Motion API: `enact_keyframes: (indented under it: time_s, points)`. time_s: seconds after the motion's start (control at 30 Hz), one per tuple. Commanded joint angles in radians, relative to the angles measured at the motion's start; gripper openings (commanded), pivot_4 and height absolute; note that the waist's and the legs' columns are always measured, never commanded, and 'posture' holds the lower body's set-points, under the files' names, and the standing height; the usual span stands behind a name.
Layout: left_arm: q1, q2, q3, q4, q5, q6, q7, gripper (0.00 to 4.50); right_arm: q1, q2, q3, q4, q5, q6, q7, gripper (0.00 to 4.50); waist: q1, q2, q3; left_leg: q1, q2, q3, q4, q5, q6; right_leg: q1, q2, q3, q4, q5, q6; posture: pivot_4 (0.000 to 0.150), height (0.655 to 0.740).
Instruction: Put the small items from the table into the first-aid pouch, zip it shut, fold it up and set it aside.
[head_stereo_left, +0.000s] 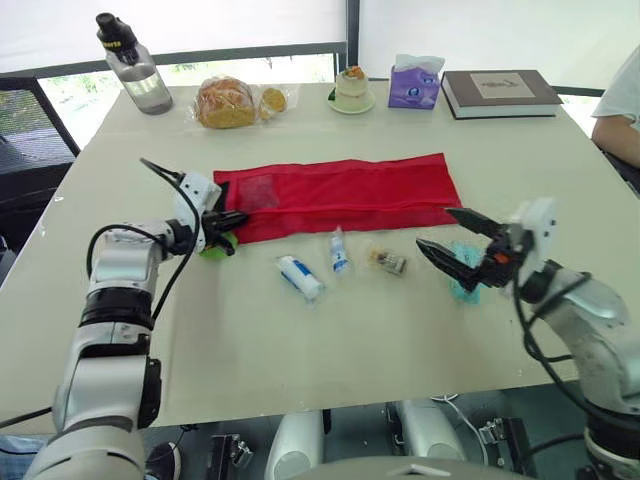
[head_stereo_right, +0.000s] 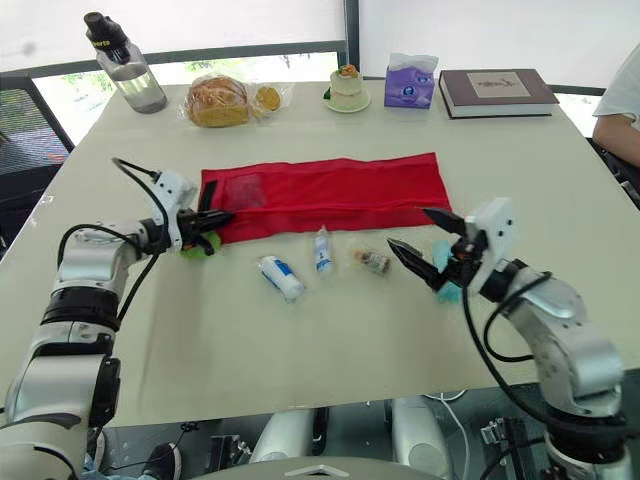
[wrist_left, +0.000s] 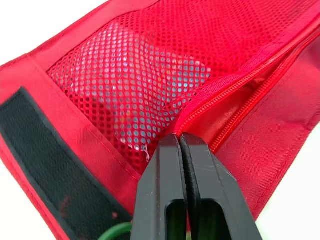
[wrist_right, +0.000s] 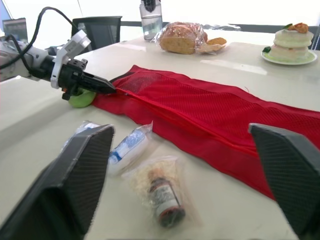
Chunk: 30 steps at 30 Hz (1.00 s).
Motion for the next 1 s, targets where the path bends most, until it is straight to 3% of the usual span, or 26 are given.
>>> enact_keyframes:
  time_s: [0.03,0.33,0.43,0.63,0.73,0.83,1.0]
  points:
    - [0.023,0.045,0.043,-0.011,-0.001,-0.011,0.014,0.00,0.015,-0.065,-0.080,-0.080,0.105,0.017,0.026,4.46,0.000,0.000,0.000,0.000,0.000,0.000,0.000,0.000,0.000,0.000,0.000,0.000,0.000,0.000,0.000,0.150,0.7400]
    - [0.110,0.084,0.067,-0.155,-0.054,0.084,-0.051,0.00,0.041,-0.158,-0.084,-0.109,0.125,-0.002,0.007,4.46,0.001,0.000,0.000,0.000,0.000,0.000,0.000,0.000,0.000,0.000,0.000,0.000,0.000,0.000,0.000,0.150,0.7400]
    - [0.117,0.087,0.070,-0.180,-0.040,0.098,-0.021,0.66,0.035,-0.162,-0.075,-0.113,0.131,-0.001,-0.004,4.50,0.004,0.000,0.000,0.000,0.000,0.001,0.000,0.000,0.000,0.000,0.000,0.000,0.000,0.000,0.000,0.150,0.7400]
    - [0.097,0.076,0.060,-0.272,-0.092,0.139,-0.090,2.85,0.026,-0.181,-0.051,-0.104,0.110,-0.021,0.007,4.50,0.007,0.000,0.000,-0.001,0.000,0.000,0.001,0.000,0.000,0.000,0.000,0.000,0.000,0.000,0.000,0.150,0.7400]
    - [0.077,0.076,0.054,-0.308,-0.113,0.141,-0.136,4.19,0.004,-0.183,-0.045,-0.109,0.104,-0.017,-0.027,4.50,0.006,0.000,0.000,-0.001,0.000,0.001,0.001,0.000,0.000,0.000,-0.001,0.000,0.000,0.000,0.000,0.150,0.7400]
    - [0.043,0.045,0.035,-0.328,-0.117,0.114,-0.145,4.35,-0.006,-0.191,-0.027,-0.124,0.081,0.001,-0.070,4.50,0.006,0.000,0.000,0.000,0.000,0.000,0.001,0.000,0.000,0.000,0.000,0.000,0.000,0.000,0.000,0.150,0.7400]
    - [-0.032,-0.029,-0.082,-0.279,-0.001,-0.008,-0.110,4.35,-0.045,-0.196,0.032,-0.144,0.034,0.026,-0.140,4.50,0.011,0.000,0.000,-0.001,0.000,0.001,0.002,0.000,0.000,0.000,0.000,0.000,0.000,0.000,0.000,0.150,0.7400]
